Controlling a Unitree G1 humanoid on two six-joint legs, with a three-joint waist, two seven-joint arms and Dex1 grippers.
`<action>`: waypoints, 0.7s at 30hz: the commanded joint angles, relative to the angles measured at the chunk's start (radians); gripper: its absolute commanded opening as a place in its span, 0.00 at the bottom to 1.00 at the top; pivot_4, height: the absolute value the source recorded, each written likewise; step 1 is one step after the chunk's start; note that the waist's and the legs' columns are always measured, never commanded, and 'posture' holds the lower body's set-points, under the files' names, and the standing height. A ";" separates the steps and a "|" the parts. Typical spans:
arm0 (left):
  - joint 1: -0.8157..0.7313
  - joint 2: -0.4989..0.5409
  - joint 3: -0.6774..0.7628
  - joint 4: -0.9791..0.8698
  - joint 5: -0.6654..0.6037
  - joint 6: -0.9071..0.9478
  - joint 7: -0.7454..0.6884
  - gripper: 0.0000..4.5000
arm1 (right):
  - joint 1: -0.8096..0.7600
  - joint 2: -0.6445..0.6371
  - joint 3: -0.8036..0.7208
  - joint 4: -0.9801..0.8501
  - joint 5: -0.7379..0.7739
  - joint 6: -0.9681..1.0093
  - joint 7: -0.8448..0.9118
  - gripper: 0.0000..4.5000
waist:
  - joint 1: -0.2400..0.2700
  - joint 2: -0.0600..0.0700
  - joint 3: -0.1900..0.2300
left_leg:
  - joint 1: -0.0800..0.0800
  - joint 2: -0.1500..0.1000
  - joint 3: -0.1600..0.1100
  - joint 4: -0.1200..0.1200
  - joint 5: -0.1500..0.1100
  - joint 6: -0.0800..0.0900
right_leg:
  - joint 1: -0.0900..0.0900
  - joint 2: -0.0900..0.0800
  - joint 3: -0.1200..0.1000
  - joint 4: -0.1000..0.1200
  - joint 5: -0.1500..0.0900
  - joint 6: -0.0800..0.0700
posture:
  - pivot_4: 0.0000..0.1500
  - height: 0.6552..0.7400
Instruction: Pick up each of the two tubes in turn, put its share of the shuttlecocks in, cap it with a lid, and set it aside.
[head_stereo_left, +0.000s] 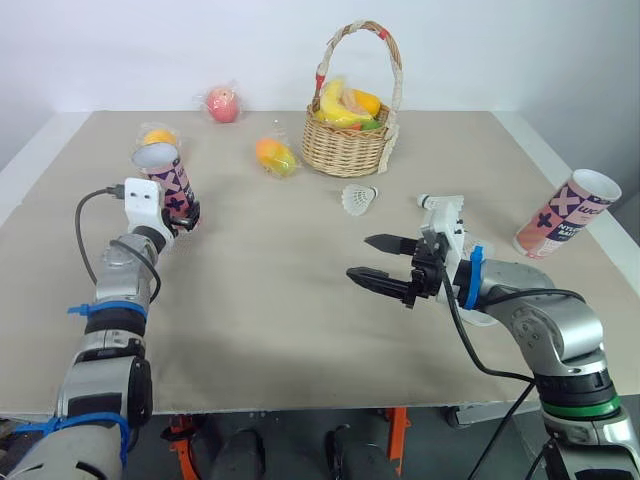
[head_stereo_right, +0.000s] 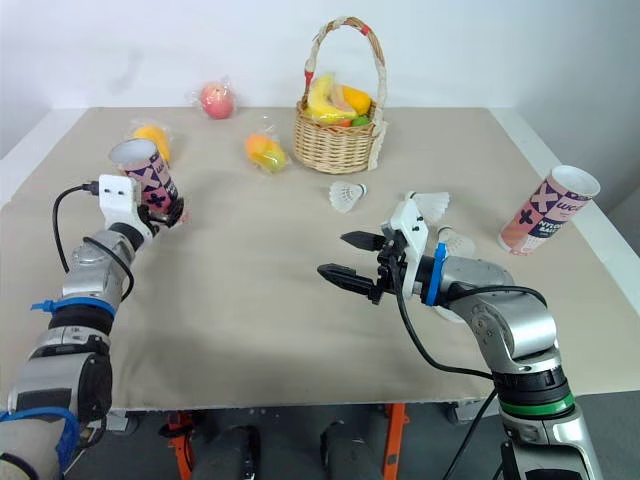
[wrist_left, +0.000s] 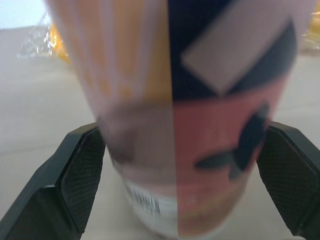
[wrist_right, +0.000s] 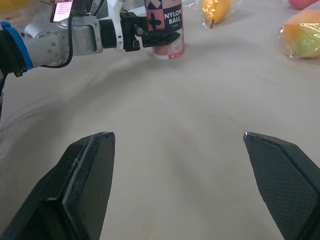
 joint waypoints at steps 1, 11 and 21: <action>-0.068 0.038 -0.002 0.095 0.022 -0.064 -0.005 1.00 | -0.001 -0.010 -0.038 -0.043 0.017 -0.002 -0.007 0.97 | 0.000 0.000 0.000 | 0.000 0.000 0.000 0.000 0.000 0.000 | 0.000 0.000 0.000 0.000 0.000 0.000 | 1.00 1.00; -0.114 0.030 -0.001 0.188 0.014 -0.114 -0.010 0.87 | 0.006 -0.020 -0.046 -0.054 0.026 0.006 -0.019 1.00 | 0.001 -0.001 0.000 | -0.004 0.000 0.000 0.000 0.000 0.000 | -0.005 0.000 0.000 0.001 0.002 -0.003 | 1.00 1.00; -0.104 0.057 0.011 0.136 0.003 -0.123 -0.009 0.87 | -0.006 -0.021 -0.037 -0.033 0.018 0.001 -0.019 1.00 | 0.001 -0.001 0.000 | -0.006 0.000 0.000 0.000 0.000 0.000 | -0.007 0.000 0.000 0.001 0.003 -0.005 | 1.00 1.00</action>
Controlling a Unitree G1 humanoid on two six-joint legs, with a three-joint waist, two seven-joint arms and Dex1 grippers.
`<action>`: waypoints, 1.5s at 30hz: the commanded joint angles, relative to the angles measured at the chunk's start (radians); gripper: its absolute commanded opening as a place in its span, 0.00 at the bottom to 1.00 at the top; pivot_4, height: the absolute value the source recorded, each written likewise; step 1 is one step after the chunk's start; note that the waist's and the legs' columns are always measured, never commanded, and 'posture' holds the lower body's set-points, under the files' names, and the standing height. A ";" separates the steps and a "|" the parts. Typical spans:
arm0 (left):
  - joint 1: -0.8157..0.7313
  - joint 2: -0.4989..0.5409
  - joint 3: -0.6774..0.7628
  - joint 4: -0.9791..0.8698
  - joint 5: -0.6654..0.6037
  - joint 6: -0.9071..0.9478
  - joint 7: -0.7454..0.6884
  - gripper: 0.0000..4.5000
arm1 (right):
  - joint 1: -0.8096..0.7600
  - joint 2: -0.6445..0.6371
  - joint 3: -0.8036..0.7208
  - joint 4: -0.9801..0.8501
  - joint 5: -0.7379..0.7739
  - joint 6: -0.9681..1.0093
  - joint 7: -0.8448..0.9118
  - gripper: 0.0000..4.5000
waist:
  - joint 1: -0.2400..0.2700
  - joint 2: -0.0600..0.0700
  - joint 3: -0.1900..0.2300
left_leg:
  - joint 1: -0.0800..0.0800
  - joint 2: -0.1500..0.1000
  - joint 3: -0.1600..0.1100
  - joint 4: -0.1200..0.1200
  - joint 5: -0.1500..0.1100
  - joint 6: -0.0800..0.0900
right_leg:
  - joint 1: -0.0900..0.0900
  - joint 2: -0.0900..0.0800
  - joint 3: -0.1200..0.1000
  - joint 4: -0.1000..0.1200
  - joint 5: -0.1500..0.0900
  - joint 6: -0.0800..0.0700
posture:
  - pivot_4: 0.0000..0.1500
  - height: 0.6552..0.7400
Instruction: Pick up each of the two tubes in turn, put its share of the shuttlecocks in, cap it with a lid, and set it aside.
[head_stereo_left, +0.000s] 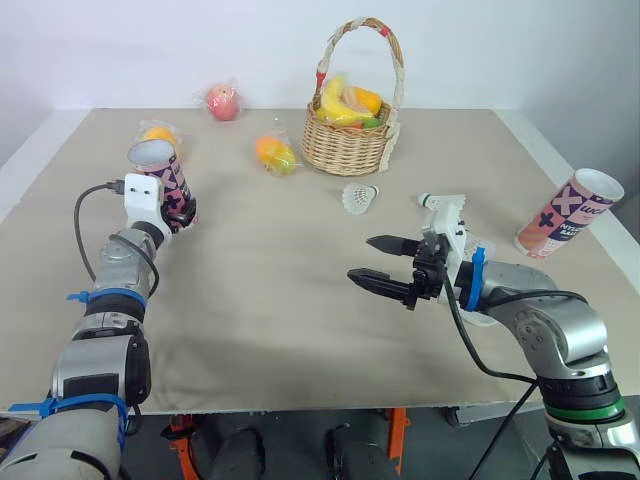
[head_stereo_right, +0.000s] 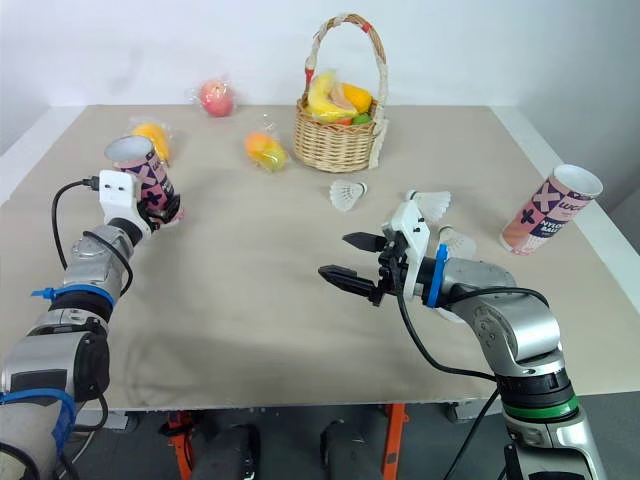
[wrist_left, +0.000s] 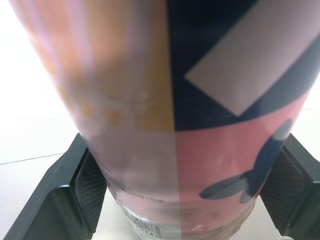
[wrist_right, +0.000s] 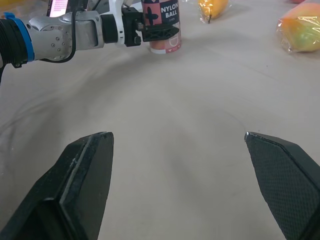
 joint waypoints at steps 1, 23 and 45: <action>-0.015 0.027 0.020 -0.048 -0.012 -0.020 0.004 0.87 | -0.020 -0.008 -0.034 -0.014 0.005 -0.011 -0.002 1.00 | 0.000 0.000 0.000 | 0.000 0.000 0.000 0.000 0.000 0.000 | 0.000 0.000 0.000 0.000 0.000 0.000 | 1.00 1.00; 0.001 0.073 -0.028 -0.171 0.016 0.005 -0.063 0.74 | -0.027 -0.005 -0.033 0.008 -0.026 -0.018 -0.038 1.00 | 0.000 0.000 0.000 | -0.002 0.000 0.000 0.000 0.000 0.000 | -0.002 0.000 0.000 0.001 0.000 -0.001 | 1.00 1.00; 0.298 0.432 -0.265 -1.059 -0.019 0.359 -0.825 0.74 | -0.363 0.359 0.041 0.380 -0.317 -0.024 -0.470 1.00 | -0.003 0.000 0.000 | -0.008 0.003 0.000 0.000 0.004 -0.005 | -0.011 0.002 -0.001 0.003 0.003 -0.004 | 1.00 1.00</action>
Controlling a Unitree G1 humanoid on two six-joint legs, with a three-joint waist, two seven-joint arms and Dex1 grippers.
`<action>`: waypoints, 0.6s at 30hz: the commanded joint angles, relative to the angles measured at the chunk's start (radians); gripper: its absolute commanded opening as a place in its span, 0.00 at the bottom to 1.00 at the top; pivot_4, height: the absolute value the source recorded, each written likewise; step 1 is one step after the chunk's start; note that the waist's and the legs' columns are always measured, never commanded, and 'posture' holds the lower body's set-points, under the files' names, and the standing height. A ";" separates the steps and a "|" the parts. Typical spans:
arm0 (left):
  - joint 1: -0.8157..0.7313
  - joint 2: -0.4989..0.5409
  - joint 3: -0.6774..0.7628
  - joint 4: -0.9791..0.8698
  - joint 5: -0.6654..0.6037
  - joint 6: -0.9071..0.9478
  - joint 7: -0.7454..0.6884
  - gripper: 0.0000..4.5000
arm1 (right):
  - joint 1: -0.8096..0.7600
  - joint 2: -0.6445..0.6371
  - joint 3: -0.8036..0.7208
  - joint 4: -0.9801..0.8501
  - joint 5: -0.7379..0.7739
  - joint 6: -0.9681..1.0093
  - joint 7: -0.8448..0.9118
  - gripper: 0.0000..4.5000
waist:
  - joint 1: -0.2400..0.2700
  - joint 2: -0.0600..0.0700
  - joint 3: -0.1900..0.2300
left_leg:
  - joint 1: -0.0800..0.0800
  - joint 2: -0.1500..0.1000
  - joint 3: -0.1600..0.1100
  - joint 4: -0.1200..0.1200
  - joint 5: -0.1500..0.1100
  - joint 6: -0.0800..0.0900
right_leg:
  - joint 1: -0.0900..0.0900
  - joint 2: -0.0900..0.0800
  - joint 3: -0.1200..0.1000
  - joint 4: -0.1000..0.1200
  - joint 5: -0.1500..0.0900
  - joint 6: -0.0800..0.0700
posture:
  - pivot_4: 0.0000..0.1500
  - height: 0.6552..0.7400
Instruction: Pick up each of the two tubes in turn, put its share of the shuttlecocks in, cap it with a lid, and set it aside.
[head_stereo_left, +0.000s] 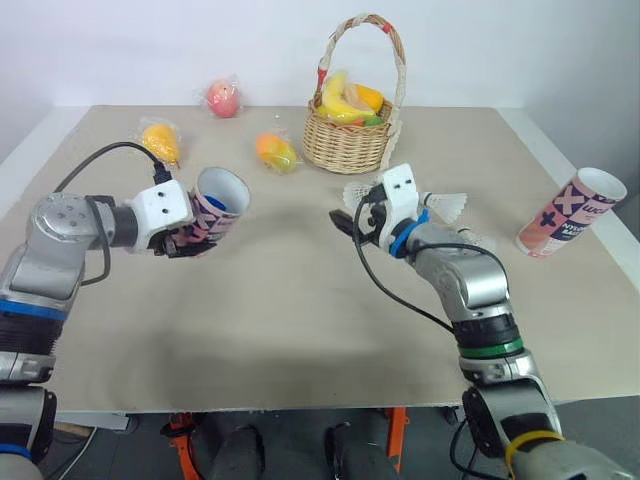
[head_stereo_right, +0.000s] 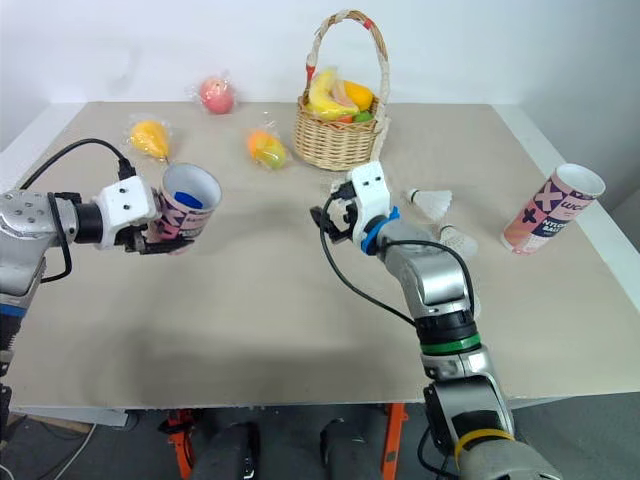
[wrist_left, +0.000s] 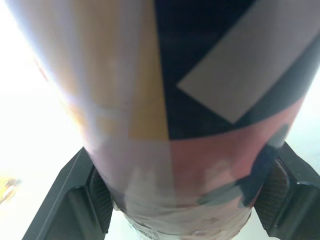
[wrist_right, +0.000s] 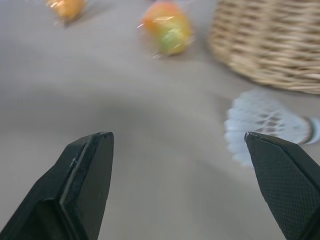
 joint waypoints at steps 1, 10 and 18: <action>0.029 0.033 0.028 -0.081 -0.053 0.026 -0.056 0.74 | -0.039 0.028 -0.012 0.012 0.010 -0.025 0.023 1.00 | -0.001 0.000 0.000 | 0.000 0.000 0.000 0.000 0.000 0.000 | 0.000 0.000 0.000 0.000 0.000 0.000 | 1.00 1.00; 0.030 0.015 0.025 -0.062 -0.054 0.016 -0.062 0.74 | -0.182 0.124 -0.014 0.364 -0.075 -0.186 0.012 1.00 | -0.010 0.000 0.000 | 0.000 0.002 0.000 0.000 0.002 0.002 | -0.003 0.003 0.000 0.001 0.002 -0.003 | 1.00 1.00; 0.040 0.004 0.031 -0.064 -0.063 0.022 -0.058 0.74 | -0.296 0.125 -0.022 0.718 -0.176 -0.382 -0.046 1.00 | -0.011 0.000 0.000 | -0.001 0.002 0.001 -0.001 0.002 0.002 | -0.004 0.002 0.000 0.001 0.003 -0.003 | 1.00 1.00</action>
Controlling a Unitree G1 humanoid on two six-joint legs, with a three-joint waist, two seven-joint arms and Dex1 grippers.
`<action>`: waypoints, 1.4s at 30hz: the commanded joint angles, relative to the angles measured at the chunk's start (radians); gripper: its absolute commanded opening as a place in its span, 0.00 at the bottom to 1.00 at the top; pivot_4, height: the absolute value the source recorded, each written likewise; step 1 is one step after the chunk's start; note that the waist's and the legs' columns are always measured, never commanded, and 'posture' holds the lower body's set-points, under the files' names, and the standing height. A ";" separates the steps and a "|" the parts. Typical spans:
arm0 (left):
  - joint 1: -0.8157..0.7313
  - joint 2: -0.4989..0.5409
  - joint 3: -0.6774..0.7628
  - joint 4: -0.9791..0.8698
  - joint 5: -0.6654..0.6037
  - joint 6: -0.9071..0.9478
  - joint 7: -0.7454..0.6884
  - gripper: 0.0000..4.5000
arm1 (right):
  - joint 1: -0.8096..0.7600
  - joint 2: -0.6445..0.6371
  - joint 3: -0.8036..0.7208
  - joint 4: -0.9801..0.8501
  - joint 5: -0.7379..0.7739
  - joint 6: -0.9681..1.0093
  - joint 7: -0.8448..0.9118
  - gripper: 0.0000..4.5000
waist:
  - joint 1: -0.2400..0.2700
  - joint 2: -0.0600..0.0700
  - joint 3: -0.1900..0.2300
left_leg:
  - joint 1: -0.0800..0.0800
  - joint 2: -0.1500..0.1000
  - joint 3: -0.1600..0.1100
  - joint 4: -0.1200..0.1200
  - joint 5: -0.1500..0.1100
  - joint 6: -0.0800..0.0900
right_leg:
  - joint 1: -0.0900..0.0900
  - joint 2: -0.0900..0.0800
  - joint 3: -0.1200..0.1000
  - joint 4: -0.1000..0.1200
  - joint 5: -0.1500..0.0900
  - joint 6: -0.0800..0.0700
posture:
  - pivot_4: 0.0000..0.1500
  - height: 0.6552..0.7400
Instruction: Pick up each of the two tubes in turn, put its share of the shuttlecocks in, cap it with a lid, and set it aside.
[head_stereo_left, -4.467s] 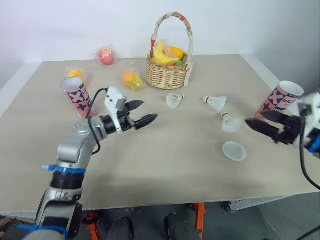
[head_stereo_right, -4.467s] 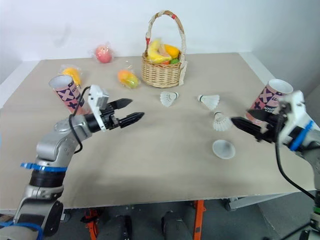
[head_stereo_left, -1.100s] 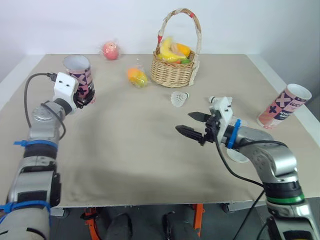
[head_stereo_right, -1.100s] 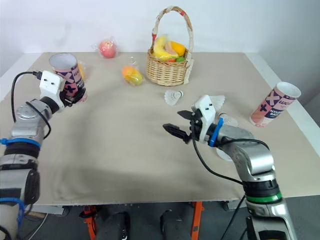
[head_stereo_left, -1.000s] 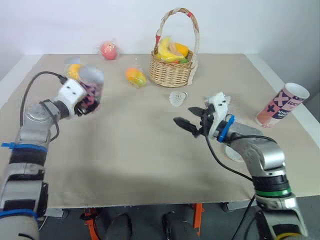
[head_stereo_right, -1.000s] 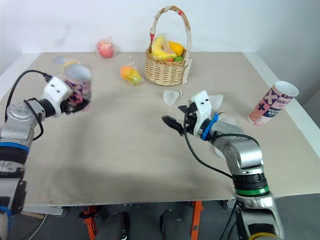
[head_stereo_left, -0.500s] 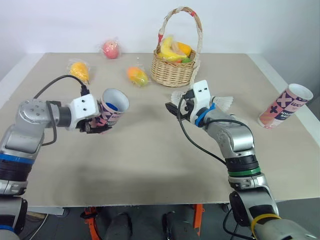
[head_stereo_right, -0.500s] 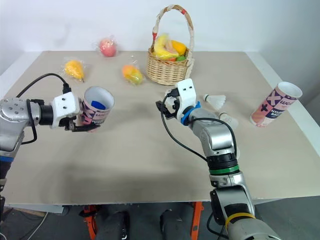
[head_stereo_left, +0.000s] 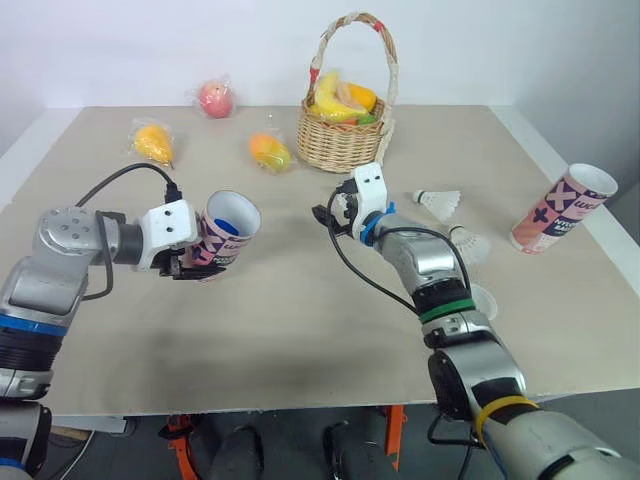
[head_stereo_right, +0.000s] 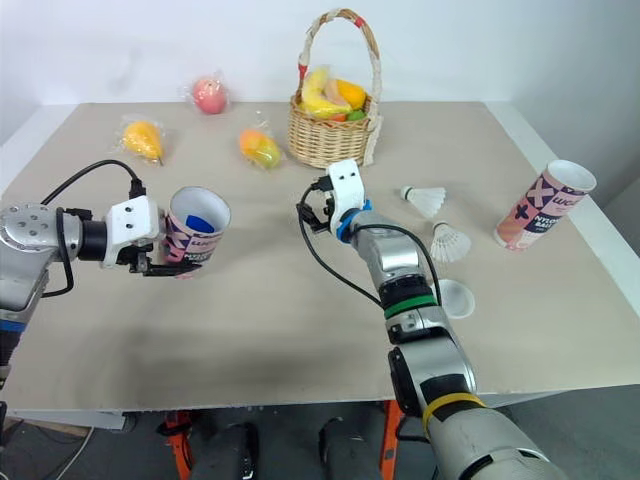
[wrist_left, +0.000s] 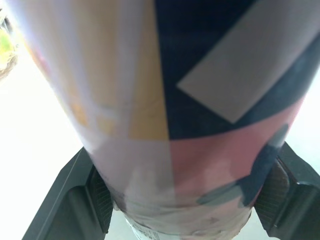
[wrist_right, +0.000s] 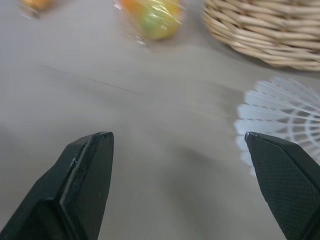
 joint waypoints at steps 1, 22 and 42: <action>-0.010 0.004 0.031 -0.018 -0.019 0.000 0.011 0.74 | -0.064 -0.018 -0.026 0.122 -0.038 -0.097 -0.034 1.00 | 0.000 0.000 0.000 | 0.000 0.000 0.000 0.000 0.000 0.000 | 0.000 0.000 0.000 0.000 0.000 0.000 | 1.00 1.00; 0.017 -0.001 0.035 -0.048 -0.042 0.015 0.020 0.73 | -0.155 -0.099 -0.123 0.347 -0.075 -0.165 -0.154 0.94 | -0.017 0.000 0.000 | 0.000 -0.001 0.000 -0.001 0.000 0.000 | -0.001 -0.001 0.000 0.000 0.000 0.000 | 1.00 1.00; 0.028 -0.005 0.025 -0.050 -0.054 0.028 0.009 0.73 | 0.022 -0.150 -0.056 -0.263 0.006 -0.182 0.258 0.03 | -0.016 0.002 0.001 | -0.002 -0.001 -0.001 -0.001 0.000 0.000 | -0.001 -0.001 -0.001 0.000 0.000 0.000 | 1.00 1.00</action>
